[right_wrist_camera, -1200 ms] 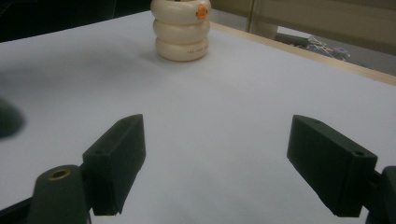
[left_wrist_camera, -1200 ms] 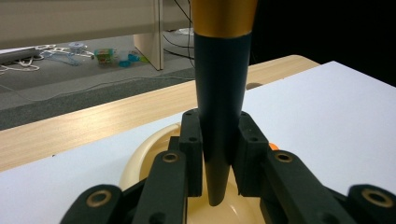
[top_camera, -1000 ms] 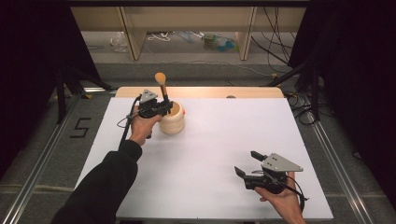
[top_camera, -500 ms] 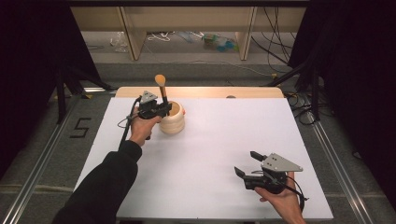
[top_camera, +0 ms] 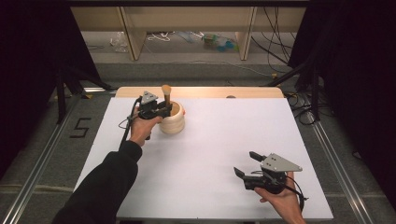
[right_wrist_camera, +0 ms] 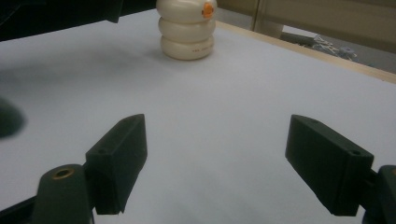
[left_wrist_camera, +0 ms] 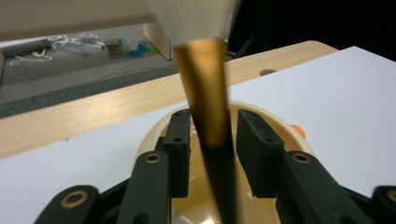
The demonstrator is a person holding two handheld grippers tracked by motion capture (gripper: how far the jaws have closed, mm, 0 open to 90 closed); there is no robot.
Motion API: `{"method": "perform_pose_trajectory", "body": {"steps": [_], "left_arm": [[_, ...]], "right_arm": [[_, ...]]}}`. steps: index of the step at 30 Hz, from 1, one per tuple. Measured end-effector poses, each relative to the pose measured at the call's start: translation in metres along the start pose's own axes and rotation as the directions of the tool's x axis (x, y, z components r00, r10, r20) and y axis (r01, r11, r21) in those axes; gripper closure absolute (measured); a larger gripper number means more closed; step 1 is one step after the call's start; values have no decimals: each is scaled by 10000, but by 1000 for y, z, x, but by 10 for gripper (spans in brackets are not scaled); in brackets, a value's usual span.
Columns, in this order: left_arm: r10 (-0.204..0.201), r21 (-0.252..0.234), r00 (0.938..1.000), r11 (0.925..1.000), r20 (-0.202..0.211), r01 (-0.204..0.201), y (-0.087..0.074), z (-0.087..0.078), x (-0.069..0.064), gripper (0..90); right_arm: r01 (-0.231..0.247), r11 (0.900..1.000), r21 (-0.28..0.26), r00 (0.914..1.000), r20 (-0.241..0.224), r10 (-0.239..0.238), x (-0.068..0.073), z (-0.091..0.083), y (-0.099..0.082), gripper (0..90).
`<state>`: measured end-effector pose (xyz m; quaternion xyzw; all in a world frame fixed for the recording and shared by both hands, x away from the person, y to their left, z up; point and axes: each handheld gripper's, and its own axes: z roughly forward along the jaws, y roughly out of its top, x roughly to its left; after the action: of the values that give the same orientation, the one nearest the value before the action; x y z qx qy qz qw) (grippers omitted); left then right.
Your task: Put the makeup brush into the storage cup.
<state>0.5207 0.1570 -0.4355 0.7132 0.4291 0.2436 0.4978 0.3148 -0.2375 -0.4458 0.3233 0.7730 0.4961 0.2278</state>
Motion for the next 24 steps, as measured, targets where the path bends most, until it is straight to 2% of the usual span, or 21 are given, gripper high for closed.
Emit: {"method": "perform_pose_trajectory", "body": {"steps": [1, 3, 5, 8, 11, 12, 14, 15, 24], "left_arm": [[-81, -36, 10000, 10000, 25, 81, 1, -1, 0, 613], [-129, -84, 9999, 9999, -16, 129, 2, -3, -1, 532], [-148, -137, 9999, 9998, -8, 148, 4, -6, -1, 522], [-161, -287, 9999, 9995, -34, 160, 7, -9, 0, 479], [-327, -339, 9995, 9989, -29, 326, 9, -12, 0, 444], [-345, -344, 9994, 9988, 8, 345, 10, -13, 0, 437], [-445, -351, 9990, 9984, 69, 447, 11, -15, -1, 416], [-472, -333, 9988, 9983, 130, 476, 12, -16, -1, 386], [-618, -354, 9977, 9974, 273, 628, 16, -25, 2, 334]], "right_arm": [[17, 10000, 13, 10000, 8, -17, 0, 0, 0, 219], [24, 10000, 22, 10000, -27, -24, 0, 1, 0, 219], [-86, 9999, 109, 9999, -78, 87, 1, 0, 0, 219], [27, 10000, 2, 10000, -30, -27, 0, 1, 0, 219], [-12, 10000, 38, 10000, -27, 12, 0, 1, 0, 218], [34, 9998, 212, 10000, 16, -35, 0, 0, 0, 217], [18, 9998, 200, 10000, 21, -19, 0, 0, 0, 216], [-8, 10000, -52, 10000, 3, 8, 0, 2, 0, 216], [-51, 10000, 15, 10000, 13, 51, 0, 1, 0, 215]]}}
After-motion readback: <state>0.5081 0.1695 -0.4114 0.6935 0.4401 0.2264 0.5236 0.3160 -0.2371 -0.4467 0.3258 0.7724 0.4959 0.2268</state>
